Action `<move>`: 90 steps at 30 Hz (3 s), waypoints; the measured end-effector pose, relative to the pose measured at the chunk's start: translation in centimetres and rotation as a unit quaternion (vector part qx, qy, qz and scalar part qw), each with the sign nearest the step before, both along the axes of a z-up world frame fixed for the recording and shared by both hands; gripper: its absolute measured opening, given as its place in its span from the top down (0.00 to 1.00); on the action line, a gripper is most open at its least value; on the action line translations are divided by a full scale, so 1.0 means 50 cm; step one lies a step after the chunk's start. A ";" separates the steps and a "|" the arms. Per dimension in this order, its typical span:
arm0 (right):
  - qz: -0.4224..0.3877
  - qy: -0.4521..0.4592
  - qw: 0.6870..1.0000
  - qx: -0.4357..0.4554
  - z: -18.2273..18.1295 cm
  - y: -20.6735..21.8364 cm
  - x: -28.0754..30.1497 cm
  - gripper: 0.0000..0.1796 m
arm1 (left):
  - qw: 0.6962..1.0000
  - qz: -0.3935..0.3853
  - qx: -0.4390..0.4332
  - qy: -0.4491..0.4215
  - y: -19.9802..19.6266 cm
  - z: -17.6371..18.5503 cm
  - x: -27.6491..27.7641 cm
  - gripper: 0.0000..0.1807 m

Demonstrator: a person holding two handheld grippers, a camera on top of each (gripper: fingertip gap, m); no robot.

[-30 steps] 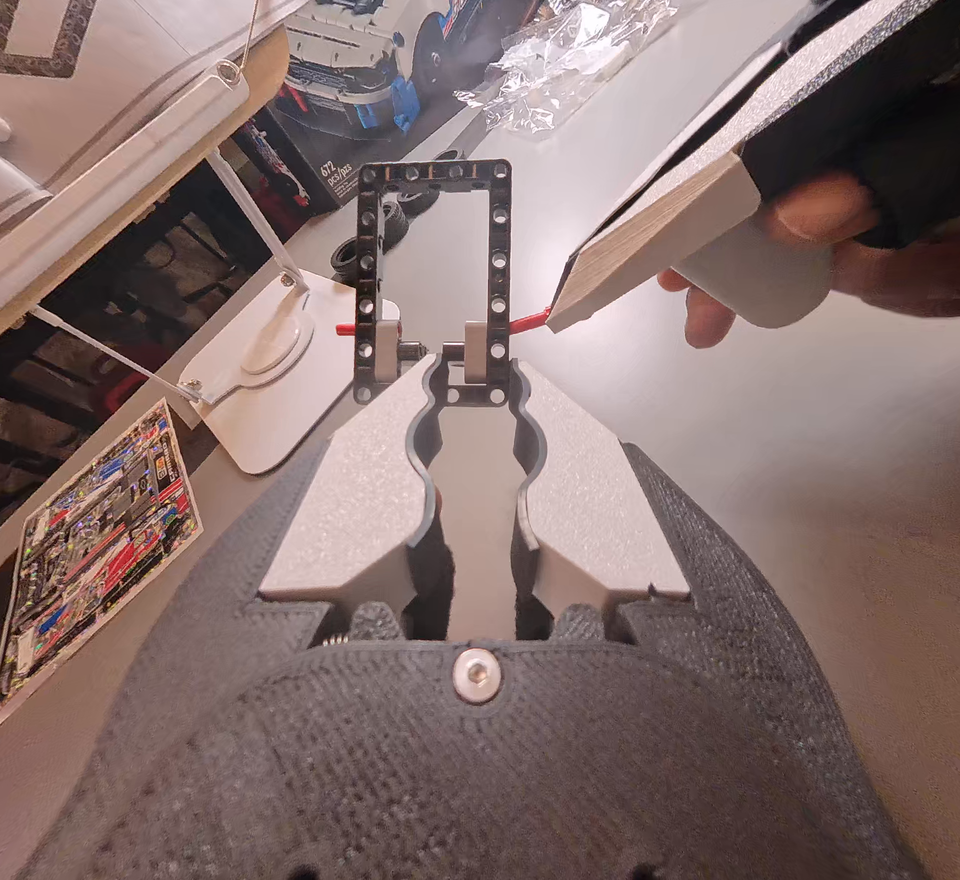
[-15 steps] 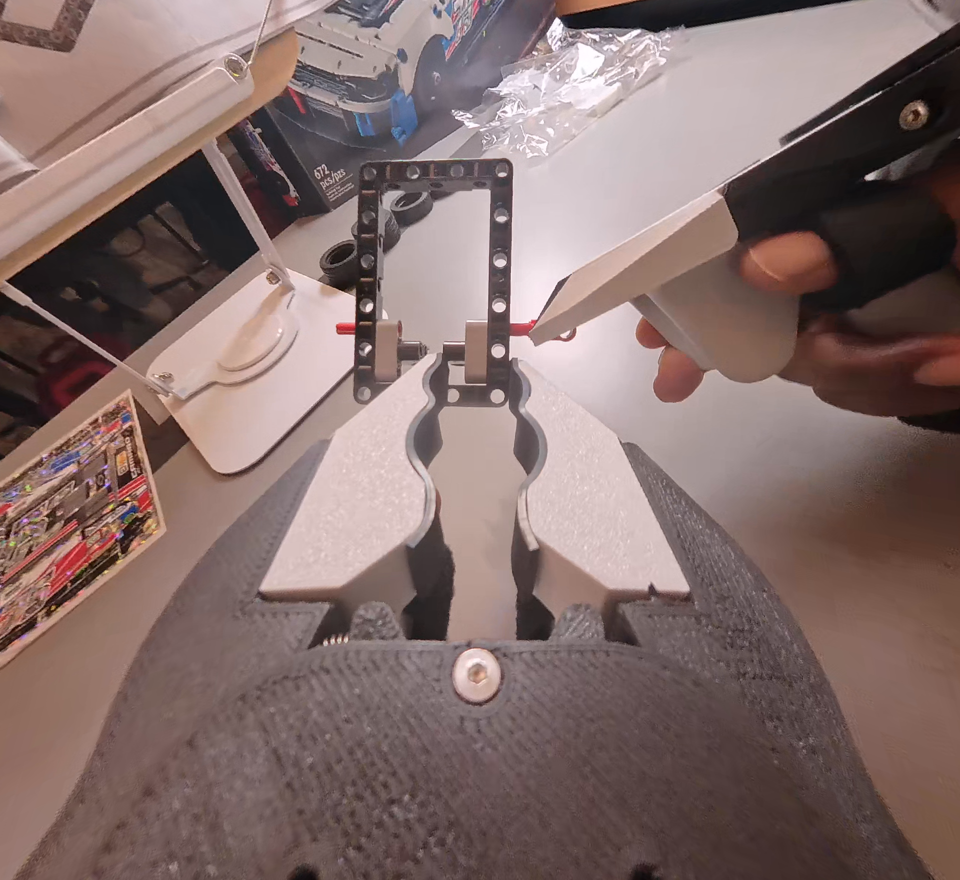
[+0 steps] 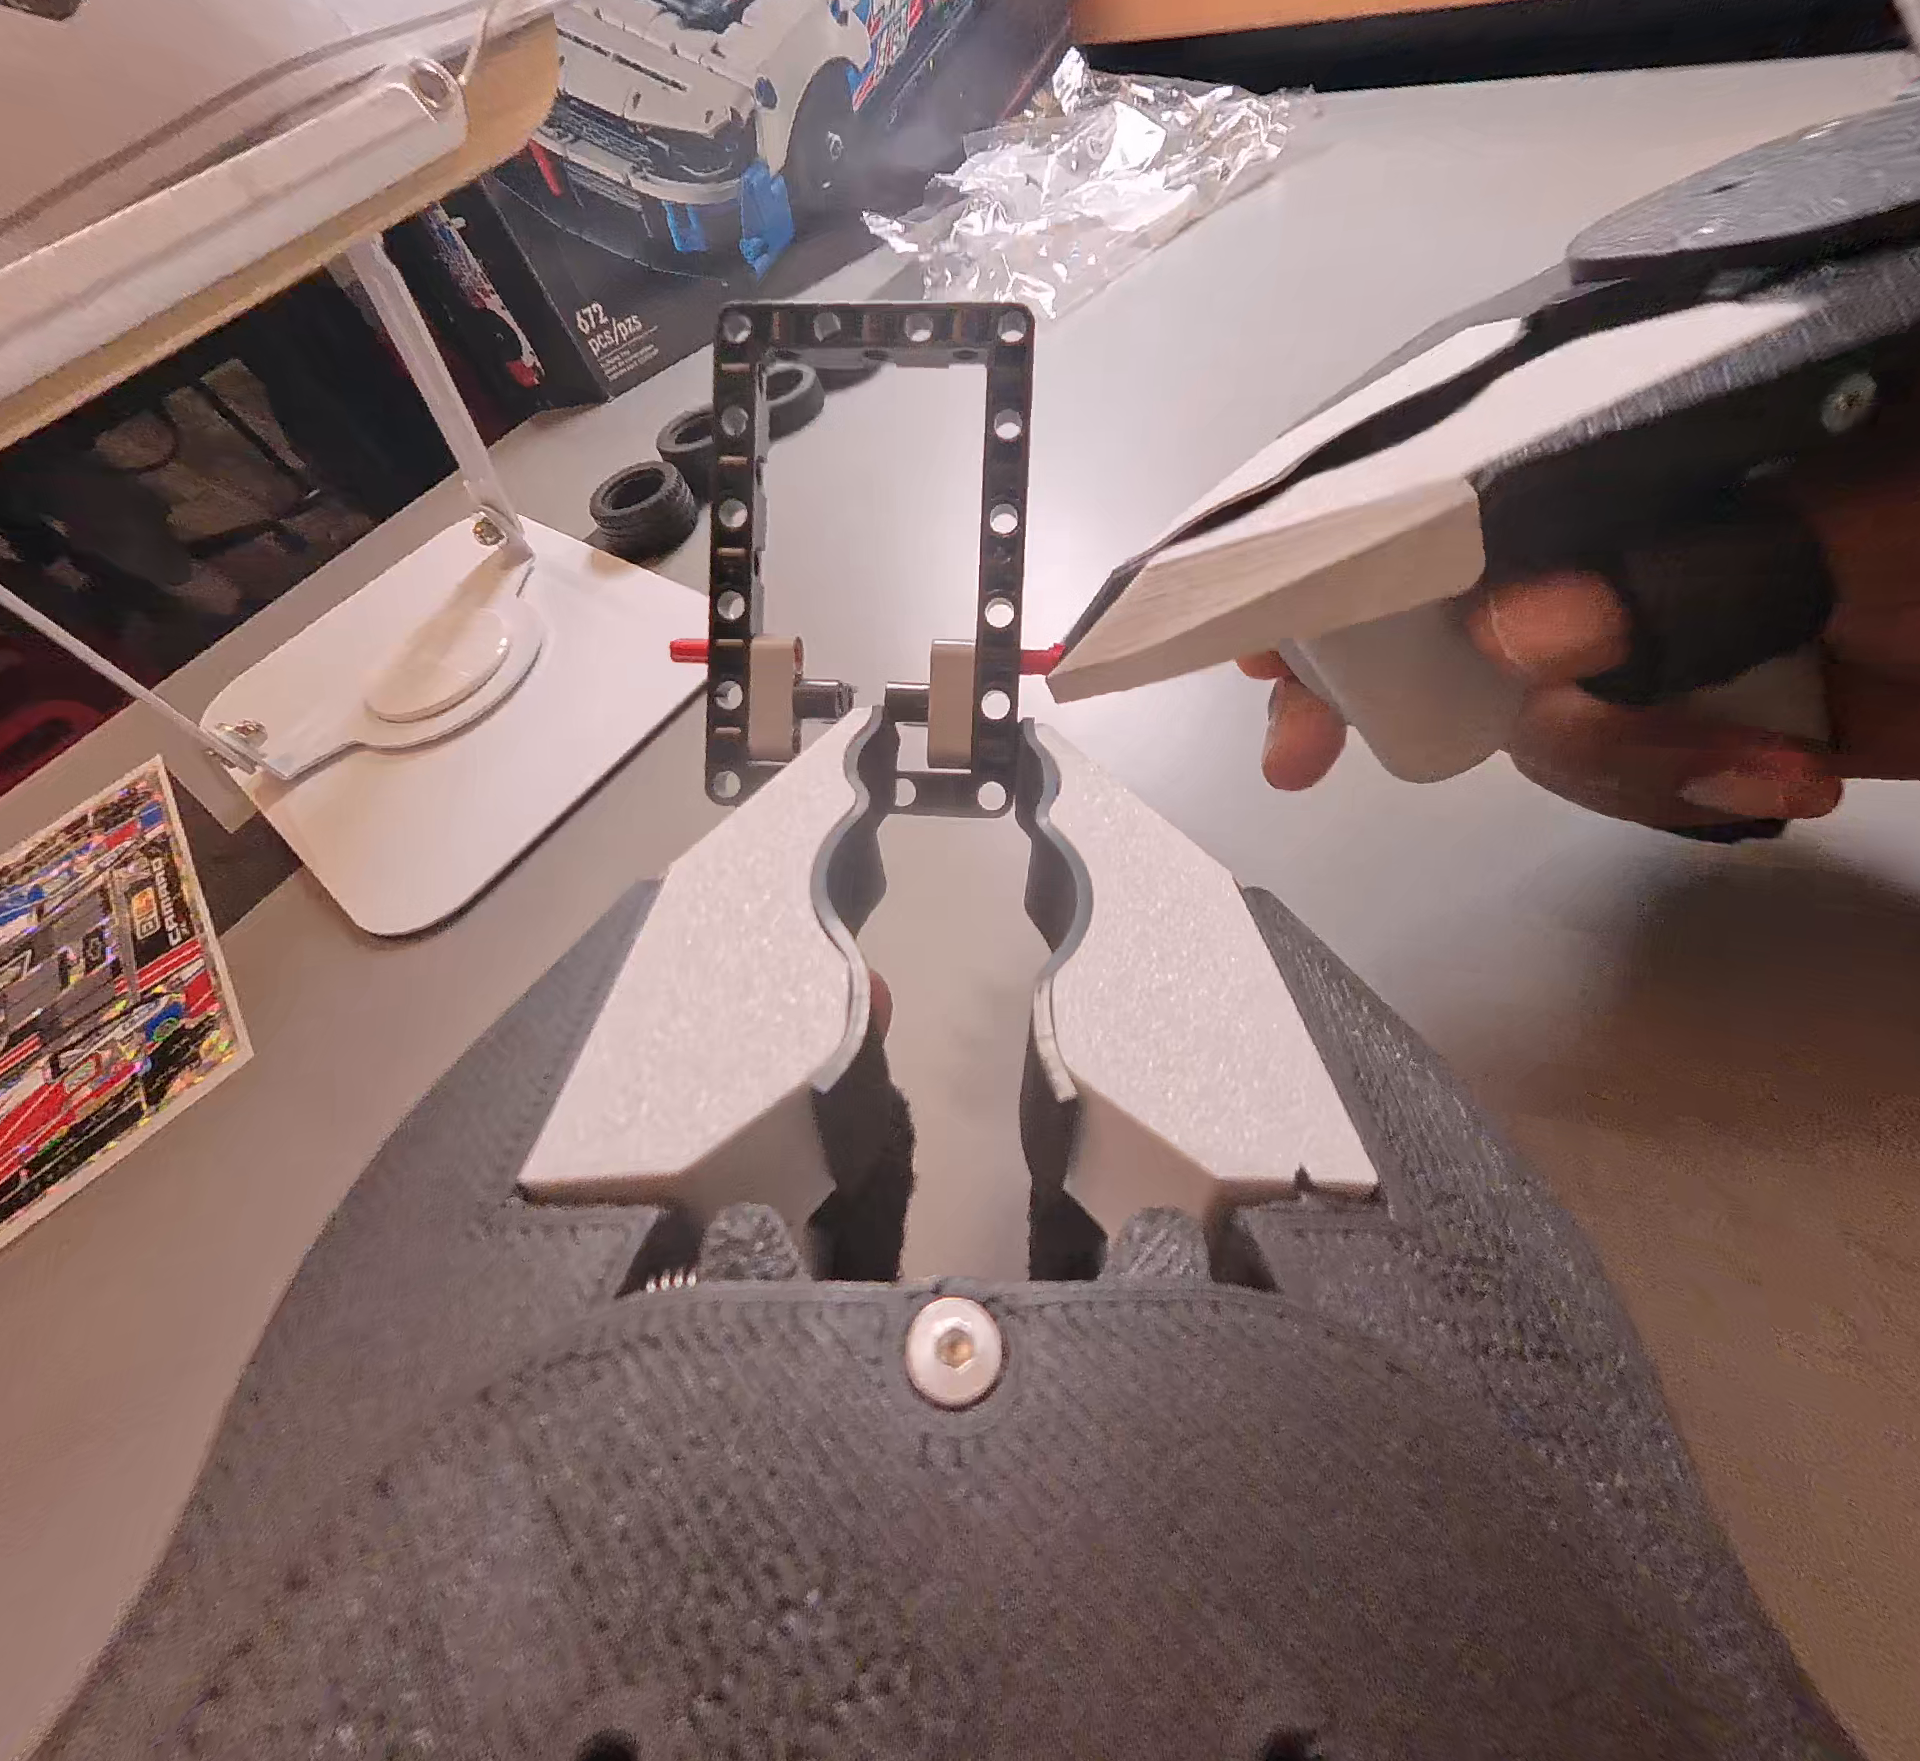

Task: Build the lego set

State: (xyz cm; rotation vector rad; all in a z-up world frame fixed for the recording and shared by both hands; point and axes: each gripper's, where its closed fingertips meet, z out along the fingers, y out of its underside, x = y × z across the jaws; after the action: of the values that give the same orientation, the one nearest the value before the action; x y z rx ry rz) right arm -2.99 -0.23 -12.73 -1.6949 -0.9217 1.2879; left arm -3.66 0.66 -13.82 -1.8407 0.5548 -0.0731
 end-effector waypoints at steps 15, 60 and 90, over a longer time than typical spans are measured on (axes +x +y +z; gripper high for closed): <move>-0.028 0.123 0.979 -0.161 0.022 0.008 -0.007 0.98 | 0.998 0.018 0.039 0.051 0.006 0.024 -0.003 0.88; 0.252 0.163 0.916 0.265 0.147 -0.177 0.054 0.81 | 0.947 -0.298 0.077 -0.088 -0.153 0.136 0.104 0.87; 0.202 0.122 0.925 0.297 0.158 -0.169 0.036 0.75 | 0.924 -0.306 0.061 -0.220 -0.142 0.140 0.077 0.88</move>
State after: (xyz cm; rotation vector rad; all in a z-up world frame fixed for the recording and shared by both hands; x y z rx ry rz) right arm -1.17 -8.65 -4.81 -0.8792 -1.3844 1.2648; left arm 0.20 -6.43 -6.83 -1.4063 0.7697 -0.8319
